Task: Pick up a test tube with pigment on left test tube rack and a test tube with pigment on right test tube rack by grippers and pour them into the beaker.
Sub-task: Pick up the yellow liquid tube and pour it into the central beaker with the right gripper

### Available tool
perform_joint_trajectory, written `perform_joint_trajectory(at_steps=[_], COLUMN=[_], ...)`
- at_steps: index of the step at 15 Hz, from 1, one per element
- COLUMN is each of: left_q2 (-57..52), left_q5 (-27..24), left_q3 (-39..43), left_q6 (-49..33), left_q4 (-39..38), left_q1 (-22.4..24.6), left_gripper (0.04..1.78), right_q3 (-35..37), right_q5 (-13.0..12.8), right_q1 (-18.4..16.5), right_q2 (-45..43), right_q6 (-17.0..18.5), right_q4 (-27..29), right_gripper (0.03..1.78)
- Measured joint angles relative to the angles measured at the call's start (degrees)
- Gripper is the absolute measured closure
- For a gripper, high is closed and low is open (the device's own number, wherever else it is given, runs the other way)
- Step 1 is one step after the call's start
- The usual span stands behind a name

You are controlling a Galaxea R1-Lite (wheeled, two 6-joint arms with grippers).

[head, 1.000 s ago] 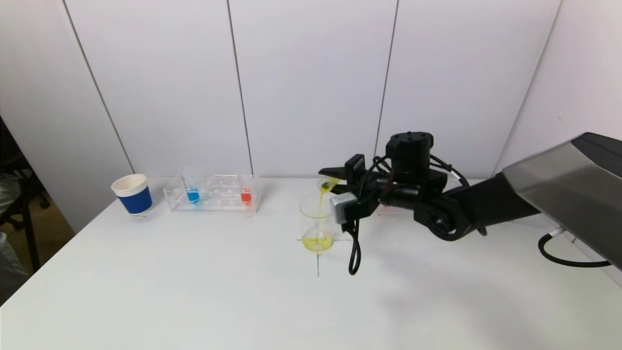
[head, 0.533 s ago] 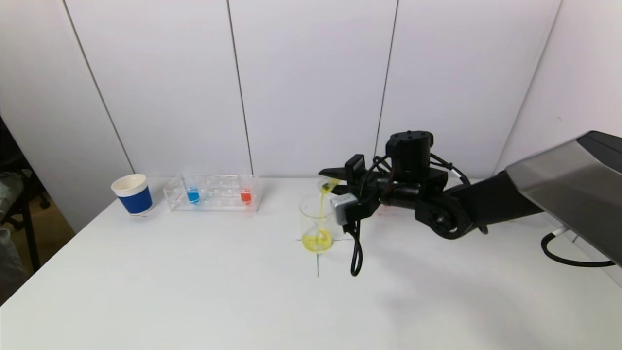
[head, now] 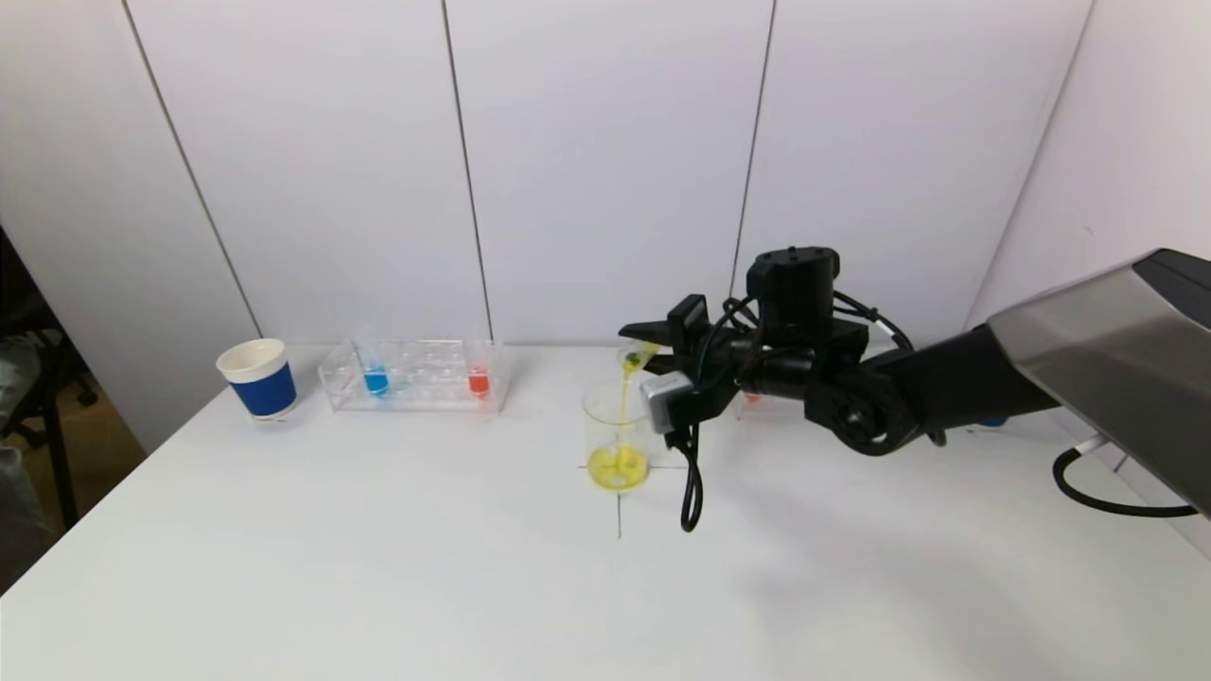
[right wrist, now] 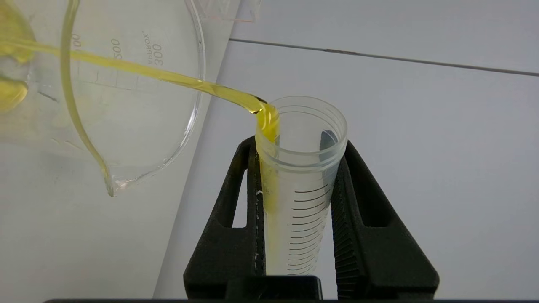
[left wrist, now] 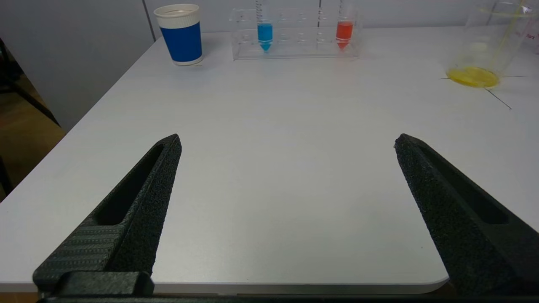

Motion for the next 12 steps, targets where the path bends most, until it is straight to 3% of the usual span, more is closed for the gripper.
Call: perform_joint_trajectory(at_steps=[12], left_q2=[0.0], left_q5=[0.0], left_q3=[0.0], left_q6=[0.0], left_q4=[0.0], left_q1=[0.0], left_gripper=[0.05], right_q3=[-2.4], right_q5=[-1.7], right_q1=[0.6], right_q2=[-0.2], right_q6=[-4.6], right_q4=[4.6], right_gripper=[1.31])
